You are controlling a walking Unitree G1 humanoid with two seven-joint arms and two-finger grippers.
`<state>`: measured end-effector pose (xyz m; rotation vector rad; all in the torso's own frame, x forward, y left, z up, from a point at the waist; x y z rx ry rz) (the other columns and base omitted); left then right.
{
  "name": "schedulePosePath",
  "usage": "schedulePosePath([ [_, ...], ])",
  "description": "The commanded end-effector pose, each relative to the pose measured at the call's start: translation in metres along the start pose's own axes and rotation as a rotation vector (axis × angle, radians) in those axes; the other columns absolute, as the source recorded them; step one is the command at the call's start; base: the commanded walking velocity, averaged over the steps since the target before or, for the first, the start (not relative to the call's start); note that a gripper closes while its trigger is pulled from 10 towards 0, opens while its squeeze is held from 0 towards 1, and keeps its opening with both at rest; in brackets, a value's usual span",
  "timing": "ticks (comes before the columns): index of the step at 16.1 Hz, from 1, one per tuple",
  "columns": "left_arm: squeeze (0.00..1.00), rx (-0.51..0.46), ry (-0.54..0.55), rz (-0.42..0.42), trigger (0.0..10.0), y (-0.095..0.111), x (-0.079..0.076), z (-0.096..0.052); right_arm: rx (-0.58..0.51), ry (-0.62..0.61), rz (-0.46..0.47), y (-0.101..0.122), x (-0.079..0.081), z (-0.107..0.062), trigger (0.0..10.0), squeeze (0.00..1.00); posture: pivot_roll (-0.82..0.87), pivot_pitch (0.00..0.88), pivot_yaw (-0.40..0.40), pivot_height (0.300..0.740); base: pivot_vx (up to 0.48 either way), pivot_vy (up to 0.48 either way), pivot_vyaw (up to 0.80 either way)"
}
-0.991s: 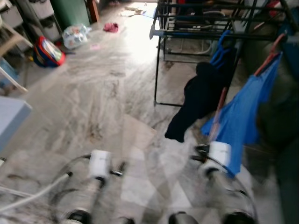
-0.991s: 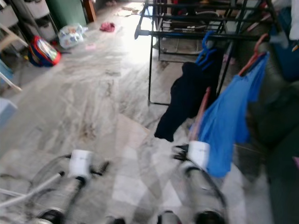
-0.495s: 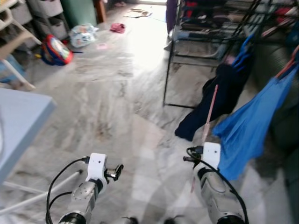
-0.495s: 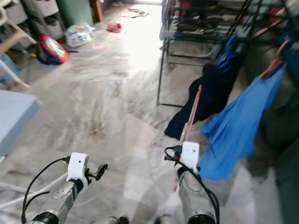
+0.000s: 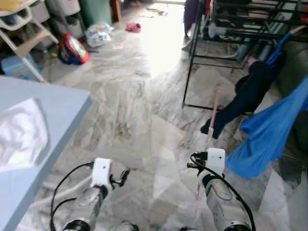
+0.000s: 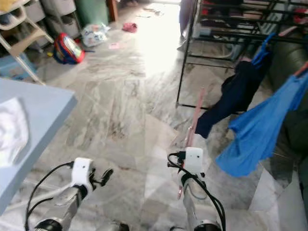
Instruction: Hang hanger
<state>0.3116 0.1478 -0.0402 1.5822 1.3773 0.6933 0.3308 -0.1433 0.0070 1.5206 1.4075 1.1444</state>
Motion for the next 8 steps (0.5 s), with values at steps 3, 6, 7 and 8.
schedulePosePath([
  [3, 0.0, 0.013, -0.029, -0.006, 10.0, -0.005, -0.006, -0.001, 0.009, 0.006, 0.009, -0.001, -0.002, -0.001, 10.0, 0.0, 0.01, 0.167, 0.008, 0.74, 0.0, 0.0, 0.0],
  [6, 0.0, 0.012, -0.048, -0.007, 10.0, -0.005, -0.016, 0.002, 0.037, 0.013, 0.017, -0.008, -0.003, -0.001, 10.0, 0.0, 0.0, 0.16, 0.007, 0.74, 0.28, 0.0, 0.0],
  [7, 0.0, 0.011, -0.052, -0.008, 10.0, -0.004, -0.017, 0.003, 0.04, 0.017, 0.016, -0.008, -0.003, -0.001, 10.0, 0.0, 0.0, 0.16, 0.007, 0.74, 0.311, 0.0, 0.0],
  [8, 0.0, 0.007, -0.055, -0.009, 10.0, -0.004, -0.018, 0.003, 0.046, 0.027, 0.016, -0.01, -0.001, -0.001, 10.0, 0.0, 0.0, 0.158, 0.007, 0.74, 0.345, 0.0, 0.0],
])
Point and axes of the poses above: a point about 5 cm out from each wrist's last joint towards the gripper, its own z axis pointing out of the wrist towards the gripper, its own y axis along the axis of the wrist's last joint, x = y × z, the point moved 5 cm from there along z, pointing out of the wrist towards the gripper, and after that the axes turned 2 degrees about -z, right-handed, at the moved point
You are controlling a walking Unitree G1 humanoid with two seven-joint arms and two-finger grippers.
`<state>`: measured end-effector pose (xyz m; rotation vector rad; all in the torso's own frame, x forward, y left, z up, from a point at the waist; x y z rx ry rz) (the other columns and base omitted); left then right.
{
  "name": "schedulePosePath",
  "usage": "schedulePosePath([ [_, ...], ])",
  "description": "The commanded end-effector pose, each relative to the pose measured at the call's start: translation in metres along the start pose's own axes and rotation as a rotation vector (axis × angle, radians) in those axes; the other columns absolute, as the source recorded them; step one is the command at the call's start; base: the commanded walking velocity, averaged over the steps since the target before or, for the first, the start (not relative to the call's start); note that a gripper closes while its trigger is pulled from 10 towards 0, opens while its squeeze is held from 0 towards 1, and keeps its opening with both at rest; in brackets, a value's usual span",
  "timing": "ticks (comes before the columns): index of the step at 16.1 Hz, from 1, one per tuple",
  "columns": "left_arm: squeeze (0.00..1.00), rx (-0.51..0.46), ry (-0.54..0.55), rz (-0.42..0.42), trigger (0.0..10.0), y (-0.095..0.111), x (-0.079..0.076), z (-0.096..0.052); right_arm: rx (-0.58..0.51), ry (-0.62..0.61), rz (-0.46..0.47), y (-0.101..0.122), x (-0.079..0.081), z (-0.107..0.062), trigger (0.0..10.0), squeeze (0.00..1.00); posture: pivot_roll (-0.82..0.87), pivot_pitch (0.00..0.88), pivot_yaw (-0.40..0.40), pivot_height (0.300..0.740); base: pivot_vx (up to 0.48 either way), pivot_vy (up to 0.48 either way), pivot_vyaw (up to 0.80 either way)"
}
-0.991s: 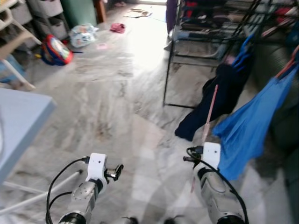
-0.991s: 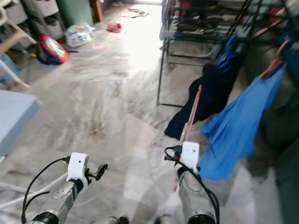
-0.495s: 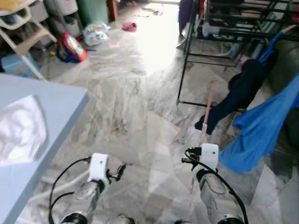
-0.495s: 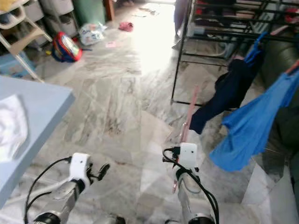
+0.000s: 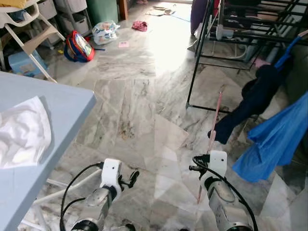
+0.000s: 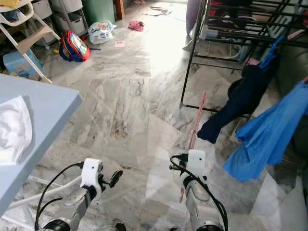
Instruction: Hang hanger
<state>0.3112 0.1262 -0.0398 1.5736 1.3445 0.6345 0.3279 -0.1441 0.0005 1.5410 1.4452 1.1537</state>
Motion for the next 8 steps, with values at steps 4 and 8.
schedulePosePath([
  [4, 0.0, 0.007, 0.008, 0.005, 10.0, -0.0017, 0.0036, -0.0015, 0.024, 0.025, 0.011, -0.004, 0.0045, 0.001, 10.0, 0.0, 0.0, 0.16, 0.006, 0.74, 0.361, 0.0, 0.0],
  [8, 0.0, 0.005, 0.008, 0.0, 10.0, -0.0015, 0.0027, -0.0011, 0.001, 0.0, 0.021, 0.0038, -0.0012, 0.0034, 10.0, 0.0, 0.0, 0.161, 0.005, 0.74, 0.365, 0.0, 0.0],
])
Point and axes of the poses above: a point about 5 cm out from each wrist's last joint towards the gripper, its own z axis pointing out of the wrist towards the gripper, its own y axis along the axis of the wrist's last joint, x = y × z, the point moved 5 cm from there along z, pointing out of the wrist towards the gripper, and after that the axes turned 2 degrees about -z, right-handed, at the moved point
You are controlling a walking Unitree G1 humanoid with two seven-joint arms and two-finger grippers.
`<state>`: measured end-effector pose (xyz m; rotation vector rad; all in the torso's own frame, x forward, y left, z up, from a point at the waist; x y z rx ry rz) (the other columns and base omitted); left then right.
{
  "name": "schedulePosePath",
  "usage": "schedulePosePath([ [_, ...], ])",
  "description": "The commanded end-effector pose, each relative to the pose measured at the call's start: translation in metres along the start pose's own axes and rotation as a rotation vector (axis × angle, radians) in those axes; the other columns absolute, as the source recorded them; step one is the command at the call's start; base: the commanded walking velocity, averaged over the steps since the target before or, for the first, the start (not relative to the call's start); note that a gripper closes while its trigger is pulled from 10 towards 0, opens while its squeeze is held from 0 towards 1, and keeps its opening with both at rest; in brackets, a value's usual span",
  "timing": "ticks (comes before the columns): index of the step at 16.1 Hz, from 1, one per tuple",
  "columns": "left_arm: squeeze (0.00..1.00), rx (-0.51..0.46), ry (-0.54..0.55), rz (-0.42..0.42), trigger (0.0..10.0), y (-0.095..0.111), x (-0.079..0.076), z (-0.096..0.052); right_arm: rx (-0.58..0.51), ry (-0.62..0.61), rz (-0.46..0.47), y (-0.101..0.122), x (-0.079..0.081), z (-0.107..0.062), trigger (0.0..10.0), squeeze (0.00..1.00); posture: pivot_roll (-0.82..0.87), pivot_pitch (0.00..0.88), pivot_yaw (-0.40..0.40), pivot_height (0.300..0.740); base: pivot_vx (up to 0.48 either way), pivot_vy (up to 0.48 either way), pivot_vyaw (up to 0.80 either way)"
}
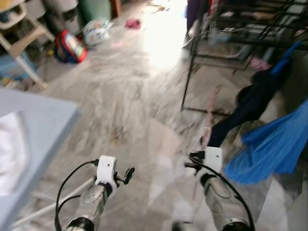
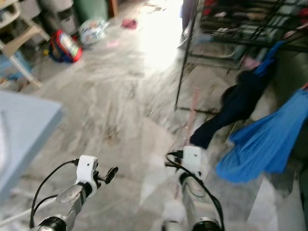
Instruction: Hang hanger
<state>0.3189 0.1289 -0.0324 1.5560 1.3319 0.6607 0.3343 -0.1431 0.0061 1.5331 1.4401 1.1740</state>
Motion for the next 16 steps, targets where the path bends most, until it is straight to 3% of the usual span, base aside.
schedulePosePath([
  [1, 0.0, 0.032, -0.001, -0.007, 10.0, -0.012, -0.001, -0.004, 0.011, -0.015, 0.019, -0.002, -0.004, 0.0, 10.0, 0.0, 0.0, 0.161, 0.004, 0.74, 0.368, 0.0, -0.8],
  [11, 0.0, 0.033, 0.001, -0.003, 10.0, -0.011, -0.001, -0.003, 0.002, -0.011, 0.022, 0.003, -0.006, 0.003, 10.0, 0.0, 0.0, 0.154, 0.007, 0.74, 0.366, 0.0, -0.08],
  [13, 0.0, 0.033, 0.003, 0.0, 10.0, -0.012, 0.001, -0.005, -0.061, -0.01, -0.073, 0.021, -0.003, 0.002, 10.0, 0.0, 0.0, 0.154, 0.007, 0.74, 0.362, 0.0, 0.0],
  [16, 0.0, 0.034, 0.005, 0.008, 10.0, -0.013, 0.007, -0.008, -0.121, 0.019, -0.041, 0.042, 0.009, 0.0, 10.0, 0.0, -0.01, 0.156, 0.01, 0.74, 0.364, 0.0, 0.0],
])
Point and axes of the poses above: a point about 5 cm out from each wrist's last joint towards the gripper, its own z axis pointing out of the wrist towards the gripper, its own y axis along the axis of the wrist's last joint, x = y × z, the point moved 5 cm from there along z, pointing out of the wrist towards the gripper, and after that the axes turned 2 degrees about -z, right-handed, at the moved point
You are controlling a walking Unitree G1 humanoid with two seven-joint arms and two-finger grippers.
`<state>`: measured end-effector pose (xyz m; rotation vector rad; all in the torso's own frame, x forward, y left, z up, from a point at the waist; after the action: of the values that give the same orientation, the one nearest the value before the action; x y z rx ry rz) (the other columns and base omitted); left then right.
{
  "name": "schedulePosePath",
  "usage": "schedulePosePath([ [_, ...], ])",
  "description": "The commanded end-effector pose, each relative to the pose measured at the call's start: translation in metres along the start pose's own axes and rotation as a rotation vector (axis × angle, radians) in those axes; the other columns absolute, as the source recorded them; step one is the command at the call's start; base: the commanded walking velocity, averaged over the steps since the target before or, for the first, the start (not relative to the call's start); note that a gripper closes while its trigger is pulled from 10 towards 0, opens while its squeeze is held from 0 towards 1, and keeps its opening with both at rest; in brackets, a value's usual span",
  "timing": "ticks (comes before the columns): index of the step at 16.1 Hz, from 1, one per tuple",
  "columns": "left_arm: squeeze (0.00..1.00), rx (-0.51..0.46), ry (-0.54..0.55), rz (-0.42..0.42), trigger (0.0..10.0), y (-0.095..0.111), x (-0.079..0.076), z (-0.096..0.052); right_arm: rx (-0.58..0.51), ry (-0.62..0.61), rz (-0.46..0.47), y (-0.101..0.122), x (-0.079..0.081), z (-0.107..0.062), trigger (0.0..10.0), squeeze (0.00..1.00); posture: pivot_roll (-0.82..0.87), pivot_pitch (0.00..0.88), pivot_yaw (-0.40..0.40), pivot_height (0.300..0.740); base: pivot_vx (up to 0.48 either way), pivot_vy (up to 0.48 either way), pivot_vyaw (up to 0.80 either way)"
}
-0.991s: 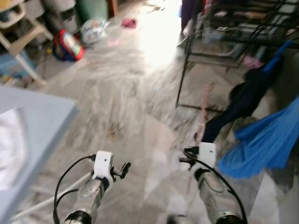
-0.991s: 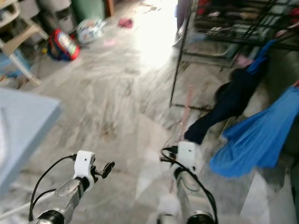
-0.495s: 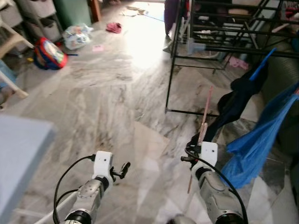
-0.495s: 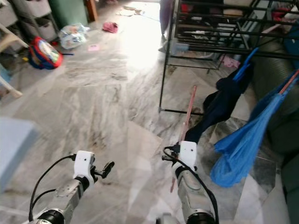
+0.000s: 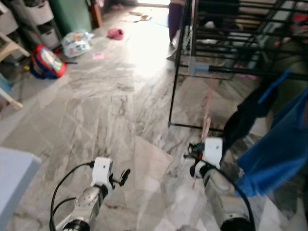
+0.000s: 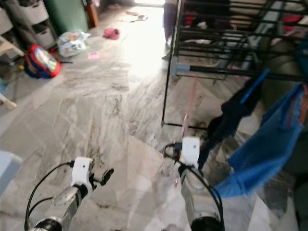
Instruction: Hang hanger
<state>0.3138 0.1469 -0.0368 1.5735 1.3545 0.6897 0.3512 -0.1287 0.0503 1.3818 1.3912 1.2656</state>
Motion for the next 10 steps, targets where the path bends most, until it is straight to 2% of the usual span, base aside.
schedulePosePath([
  [1, 0.0, 0.021, -0.029, -0.003, 10.0, -0.008, -0.009, 0.0, 0.012, -0.027, 0.007, -0.001, -0.009, -0.004, 10.0, 0.0, -0.01, 0.156, 0.009, 0.74, 0.364, 0.0, 0.0],
  [5, 0.0, 0.024, -0.04, 0.012, 10.0, -0.009, -0.011, -0.001, 0.079, -0.001, 0.015, -0.013, -0.004, -0.009, 10.0, 0.0, -0.01, 0.157, 0.008, 0.74, 0.334, 0.0, 0.0],
  [10, 0.0, 0.031, -0.055, 0.019, 10.0, -0.011, -0.015, -0.001, 0.125, -0.004, 0.088, -0.021, -0.006, -0.016, 10.0, 0.0, 0.0, 0.157, 0.007, 0.74, 0.0, 0.0, 0.0],
])
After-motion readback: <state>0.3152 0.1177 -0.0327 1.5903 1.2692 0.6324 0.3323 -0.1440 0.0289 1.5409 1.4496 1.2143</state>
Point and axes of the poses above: a point about 5 cm out from each wrist's last joint towards the gripper, its own z axis pointing out of the wrist towards the gripper, its own y axis along the axis of the wrist's last joint, x = y × z, the point moved 5 cm from there along z, pointing out of the wrist towards the gripper, and after that the axes turned 2 degrees about -z, right-handed, at the moved point
